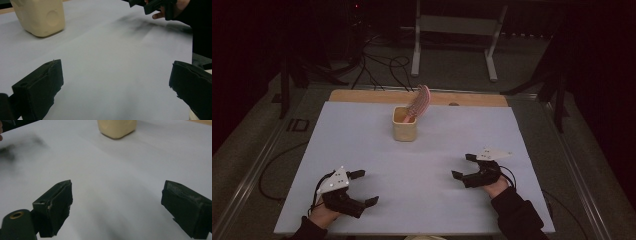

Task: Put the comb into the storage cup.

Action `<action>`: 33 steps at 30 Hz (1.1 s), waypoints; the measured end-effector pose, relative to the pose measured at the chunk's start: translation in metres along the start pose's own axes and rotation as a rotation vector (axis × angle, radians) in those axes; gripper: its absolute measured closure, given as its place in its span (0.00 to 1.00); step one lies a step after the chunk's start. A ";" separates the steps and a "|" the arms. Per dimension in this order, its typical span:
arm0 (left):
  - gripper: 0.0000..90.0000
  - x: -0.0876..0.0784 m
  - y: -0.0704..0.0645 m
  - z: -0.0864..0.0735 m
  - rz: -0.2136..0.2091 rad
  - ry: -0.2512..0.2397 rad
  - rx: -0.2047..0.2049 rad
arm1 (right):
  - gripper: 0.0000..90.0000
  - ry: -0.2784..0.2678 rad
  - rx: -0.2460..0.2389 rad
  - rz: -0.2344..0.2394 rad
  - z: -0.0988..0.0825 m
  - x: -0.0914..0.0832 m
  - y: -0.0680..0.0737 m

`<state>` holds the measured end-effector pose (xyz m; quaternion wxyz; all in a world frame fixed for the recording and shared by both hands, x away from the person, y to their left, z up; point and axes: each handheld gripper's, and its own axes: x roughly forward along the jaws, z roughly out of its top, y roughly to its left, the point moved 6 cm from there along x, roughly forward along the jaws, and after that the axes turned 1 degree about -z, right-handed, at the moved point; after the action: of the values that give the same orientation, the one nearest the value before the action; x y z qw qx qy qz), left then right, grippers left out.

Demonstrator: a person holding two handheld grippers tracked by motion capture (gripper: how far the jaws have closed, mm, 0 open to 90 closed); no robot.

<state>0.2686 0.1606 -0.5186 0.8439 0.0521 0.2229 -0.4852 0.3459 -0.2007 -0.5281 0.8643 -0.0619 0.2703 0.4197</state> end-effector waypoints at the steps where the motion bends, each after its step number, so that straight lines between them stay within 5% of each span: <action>1: 0.00 0.000 0.000 0.000 0.000 0.000 0.000 | 0.11 0.001 0.006 0.001 -0.002 -0.002 0.000; 23: 0.00 0.000 0.000 -0.001 0.003 0.004 -0.004 | 0.11 -0.011 0.045 -0.050 -0.036 -0.048 -0.001; 33: 0.00 0.000 0.000 -0.001 0.001 0.004 -0.007 | 0.11 -0.029 0.066 -0.067 -0.041 -0.055 -0.003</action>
<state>0.2687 0.1609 -0.5195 0.8438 0.0503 0.2262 -0.4841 0.3036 -0.2544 -0.5342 0.8832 -0.0366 0.2693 0.3822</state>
